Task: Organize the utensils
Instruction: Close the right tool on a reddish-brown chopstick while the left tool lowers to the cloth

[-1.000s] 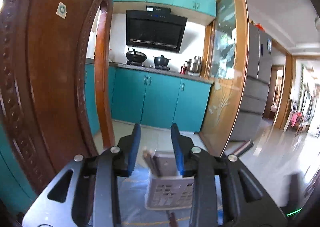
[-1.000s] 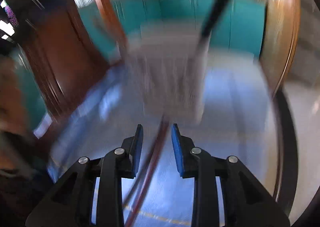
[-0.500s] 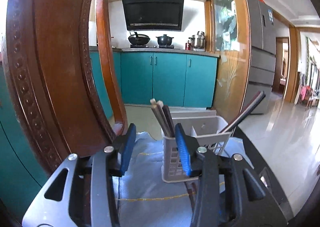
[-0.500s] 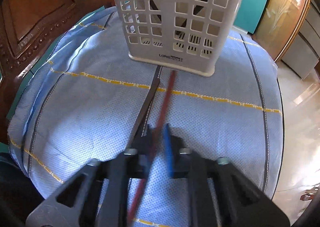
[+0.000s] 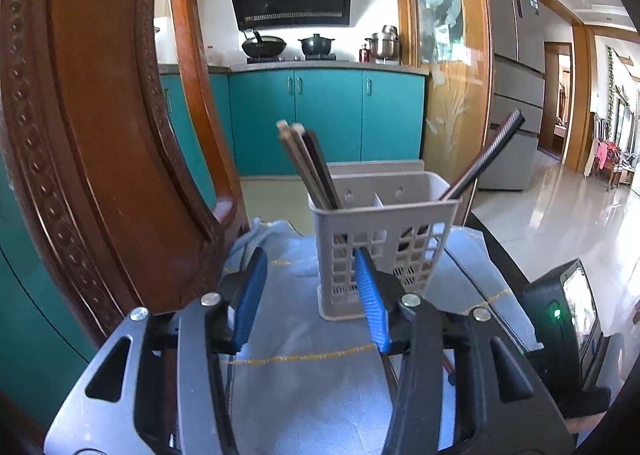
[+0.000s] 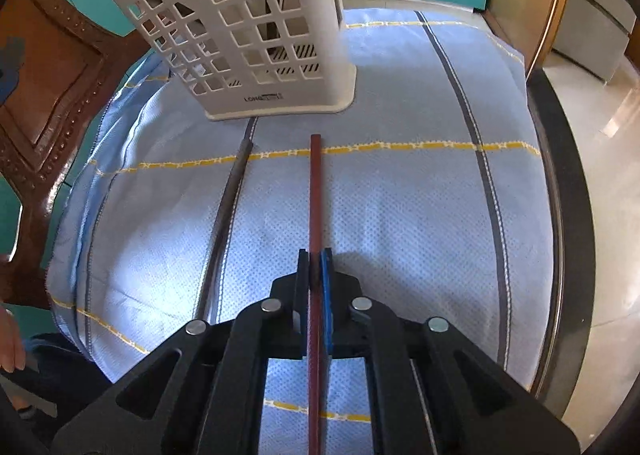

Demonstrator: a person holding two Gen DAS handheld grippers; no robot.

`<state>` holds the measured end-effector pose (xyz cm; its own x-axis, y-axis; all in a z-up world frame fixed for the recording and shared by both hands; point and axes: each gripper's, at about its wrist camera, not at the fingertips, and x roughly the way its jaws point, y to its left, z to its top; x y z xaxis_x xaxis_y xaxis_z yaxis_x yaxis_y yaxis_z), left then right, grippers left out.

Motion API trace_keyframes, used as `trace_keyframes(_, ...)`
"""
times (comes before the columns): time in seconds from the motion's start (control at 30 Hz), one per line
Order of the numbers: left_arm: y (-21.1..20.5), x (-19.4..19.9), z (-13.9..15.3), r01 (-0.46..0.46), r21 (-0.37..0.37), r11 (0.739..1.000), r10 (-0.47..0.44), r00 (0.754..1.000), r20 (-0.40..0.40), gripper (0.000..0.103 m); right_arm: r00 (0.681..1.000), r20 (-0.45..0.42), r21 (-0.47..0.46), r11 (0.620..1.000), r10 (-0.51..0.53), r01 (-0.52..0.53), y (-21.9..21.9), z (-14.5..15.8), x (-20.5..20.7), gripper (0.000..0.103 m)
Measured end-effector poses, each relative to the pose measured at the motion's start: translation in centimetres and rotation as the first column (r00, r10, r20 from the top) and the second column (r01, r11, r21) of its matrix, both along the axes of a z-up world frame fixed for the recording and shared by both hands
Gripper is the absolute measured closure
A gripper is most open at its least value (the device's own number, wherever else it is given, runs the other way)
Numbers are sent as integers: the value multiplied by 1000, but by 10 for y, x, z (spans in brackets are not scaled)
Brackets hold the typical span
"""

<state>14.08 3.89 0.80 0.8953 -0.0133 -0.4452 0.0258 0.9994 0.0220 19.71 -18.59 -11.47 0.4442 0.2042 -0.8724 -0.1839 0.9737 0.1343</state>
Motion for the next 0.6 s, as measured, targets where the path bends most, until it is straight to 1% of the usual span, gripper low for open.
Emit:
trace_keyframes(0.03,-1,1,-2,4,-3,1000,-4,1000,-7,53,1000,22,-31,999,7,-6,3,0,-1,90)
trace_keyframes(0.1,-4,2,-6,12,-8,1000,-12,1000,-22,52,999,50,-94,995,21,-16,9,0,-2,87)
trace_keyframes(0.2,-9,2,-11,19,-2,1000,-19,999,-39,49,996,77,-152,988,40,-27,18,-1,-3,87)
trace_keyframes(0.23,-11,3,-13,21,2,1000,-20,999,-47,48,996,78,-156,987,38,-25,18,-2,-3,92)
trace_keyframes(0.27,-13,3,-15,23,5,1000,-23,998,-54,48,997,74,-151,988,35,-24,17,-2,-2,96)
trace_keyframes(0.33,-16,3,-19,31,9,999,-30,997,-77,46,998,62,-132,991,12,-4,13,-2,-1,96)
trace_keyframes(0.43,-22,8,-34,48,8,999,-46,989,-139,44,998,44,-92,994,-54,57,1,-1,3,97)
trace_keyframes(0.5,-26,12,-47,61,3,998,-60,979,-194,44,994,26,-52,993,-107,108,-12,1,7,97)
trace_keyframes(0.57,-30,18,-62,78,-8,997,-78,960,-270,44,991,8,-14,991,-131,131,-18,1,12,97)
trace_keyframes(0.6,-32,20,-67,82,-14,997,-82,952,-294,44,991,3,-3,991,-135,135,-20,1,13,97)
